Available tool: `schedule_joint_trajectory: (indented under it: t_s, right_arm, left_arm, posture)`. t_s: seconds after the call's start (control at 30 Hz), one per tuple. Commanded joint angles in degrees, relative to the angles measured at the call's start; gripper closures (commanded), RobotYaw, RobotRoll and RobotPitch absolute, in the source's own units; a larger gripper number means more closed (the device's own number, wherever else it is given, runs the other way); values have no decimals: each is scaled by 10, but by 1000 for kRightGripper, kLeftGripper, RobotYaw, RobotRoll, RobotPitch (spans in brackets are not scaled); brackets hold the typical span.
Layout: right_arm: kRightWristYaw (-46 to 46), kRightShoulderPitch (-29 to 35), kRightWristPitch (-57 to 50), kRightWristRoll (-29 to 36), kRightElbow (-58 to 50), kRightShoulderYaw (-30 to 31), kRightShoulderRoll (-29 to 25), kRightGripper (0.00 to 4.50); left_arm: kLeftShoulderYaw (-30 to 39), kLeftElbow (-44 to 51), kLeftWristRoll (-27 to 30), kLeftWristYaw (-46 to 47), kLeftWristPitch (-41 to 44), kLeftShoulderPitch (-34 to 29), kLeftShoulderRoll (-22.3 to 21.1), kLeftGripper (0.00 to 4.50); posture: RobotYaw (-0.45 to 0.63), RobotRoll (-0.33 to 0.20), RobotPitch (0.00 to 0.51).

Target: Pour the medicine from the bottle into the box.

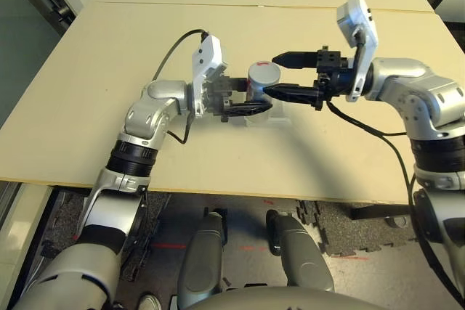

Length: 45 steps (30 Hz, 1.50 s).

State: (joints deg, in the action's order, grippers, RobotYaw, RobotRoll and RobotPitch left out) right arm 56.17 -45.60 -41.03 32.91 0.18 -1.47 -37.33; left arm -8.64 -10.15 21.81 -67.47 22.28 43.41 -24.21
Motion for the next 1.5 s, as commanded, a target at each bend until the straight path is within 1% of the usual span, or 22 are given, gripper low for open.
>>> schedule_joint_trajectory:
  t_s: [0.03,0.17,0.33,0.47,0.6,0.77,1.0,1.37,1.47,1.5]
  right_arm:
    - [-1,10,2,-2,6,-17,-11,0]
    - [1,30,-1,-1,-2,-26,-21,0]
    - [19,52,-39,40,-51,-28,-29,0]
    - [11,41,-70,77,-87,-23,-10,0]
    - [0,16,-78,83,-100,-5,16,0]
    - [-7,-8,-69,63,-96,24,42,0]
    - [5,-10,-33,22,-77,65,50,0]
    - [2,-14,-8,-21,-47,80,66,0]
    - [0,-15,-13,-20,-47,79,71,560]
    - [0,-15,-14,-19,-48,79,73,965]
  left_arm:
    - [-9,1,-4,-8,-2,-7,0,2056]
    - [-10,-3,-5,-8,-5,-5,1,2056]
    - [-10,-7,-6,-10,-7,-2,1,2056]
    - [-11,-14,-9,-13,-10,0,1,2056]
    - [-12,-22,-10,-14,-14,4,3,2056]
    - [-12,-25,-12,-15,-17,4,6,2056]
    - [-13,-25,-12,-15,-17,5,8,2056]
    - [-13,-22,-11,-15,-14,3,8,2056]
    - [-13,-22,-11,-15,-14,4,9,2056]
    - [-13,-22,-12,-15,-14,4,8,2056]
  posture:
    - [80,0,213]
    - [77,0,209]
    - [73,0,206]
    - [69,0,205]
    - [68,0,205]
    - [68,0,204]
    - [73,0,205]
    - [71,0,208]
    - [72,0,208]
    - [72,0,208]
